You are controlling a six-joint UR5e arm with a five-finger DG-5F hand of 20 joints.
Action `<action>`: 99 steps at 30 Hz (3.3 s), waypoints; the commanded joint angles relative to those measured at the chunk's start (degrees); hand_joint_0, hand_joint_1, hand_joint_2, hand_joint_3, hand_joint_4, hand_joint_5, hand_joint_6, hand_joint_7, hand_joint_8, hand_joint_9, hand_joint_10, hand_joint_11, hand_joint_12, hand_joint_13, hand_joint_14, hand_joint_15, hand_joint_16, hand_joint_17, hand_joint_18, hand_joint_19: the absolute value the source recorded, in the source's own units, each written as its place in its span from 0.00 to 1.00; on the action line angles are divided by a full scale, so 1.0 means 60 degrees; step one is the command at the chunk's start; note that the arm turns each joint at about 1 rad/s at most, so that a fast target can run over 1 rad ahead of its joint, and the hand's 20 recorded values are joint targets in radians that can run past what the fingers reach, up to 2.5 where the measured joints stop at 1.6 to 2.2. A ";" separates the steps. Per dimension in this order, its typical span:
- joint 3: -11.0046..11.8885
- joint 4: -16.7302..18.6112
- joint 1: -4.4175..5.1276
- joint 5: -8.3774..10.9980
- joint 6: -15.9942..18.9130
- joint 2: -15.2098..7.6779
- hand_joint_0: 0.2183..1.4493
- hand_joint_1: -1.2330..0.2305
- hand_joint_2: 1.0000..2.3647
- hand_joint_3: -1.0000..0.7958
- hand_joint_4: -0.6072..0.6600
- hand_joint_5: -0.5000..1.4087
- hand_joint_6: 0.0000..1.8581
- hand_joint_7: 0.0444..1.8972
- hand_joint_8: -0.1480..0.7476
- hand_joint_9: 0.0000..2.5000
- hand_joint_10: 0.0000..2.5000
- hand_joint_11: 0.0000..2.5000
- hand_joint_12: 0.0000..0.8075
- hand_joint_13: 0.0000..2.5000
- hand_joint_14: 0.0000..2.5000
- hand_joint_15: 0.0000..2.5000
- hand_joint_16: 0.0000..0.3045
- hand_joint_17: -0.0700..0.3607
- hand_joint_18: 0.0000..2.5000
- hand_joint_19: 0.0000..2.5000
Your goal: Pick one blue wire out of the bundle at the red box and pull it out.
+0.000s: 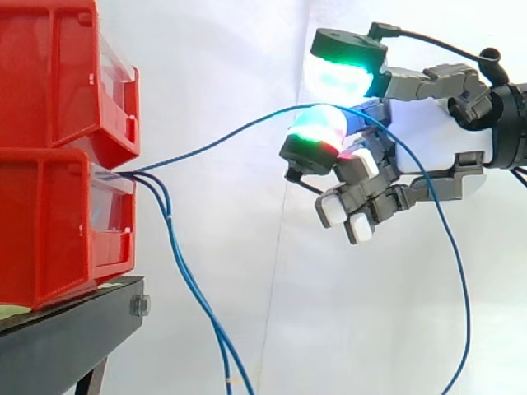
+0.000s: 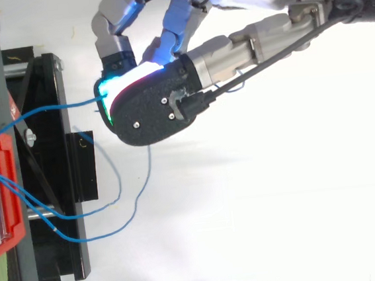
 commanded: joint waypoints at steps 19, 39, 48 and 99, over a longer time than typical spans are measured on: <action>0.0004 -0.0088 -0.0011 0.0029 -0.0352 0.0000 0.33 0.28 0.01 0.40 0.61 0.20 0.50 0.56 0.56 0.43 0.01 0.30 0.54 0.36 0.01 0.23 0.17 0.44 0.35 0.23; 0.0077 -0.0103 -0.0098 0.0410 -0.2036 0.0014 0.33 0.28 0.01 0.40 0.60 0.20 0.50 0.56 0.56 0.42 0.01 0.31 0.53 0.35 0.01 0.22 0.17 0.44 0.34 0.23; 0.0106 -0.0191 -0.0157 0.0469 -0.2578 0.0161 0.33 0.28 0.01 0.40 0.60 0.20 0.50 0.55 0.56 0.42 0.01 0.30 0.54 0.35 0.01 0.22 0.17 0.44 0.34 0.23; 0.0121 -0.0176 -0.0347 0.0396 -0.4717 0.0249 0.31 0.31 0.01 0.36 0.61 0.19 0.49 0.54 0.56 0.42 0.01 0.30 0.54 0.35 0.01 0.22 0.17 0.44 0.33 0.24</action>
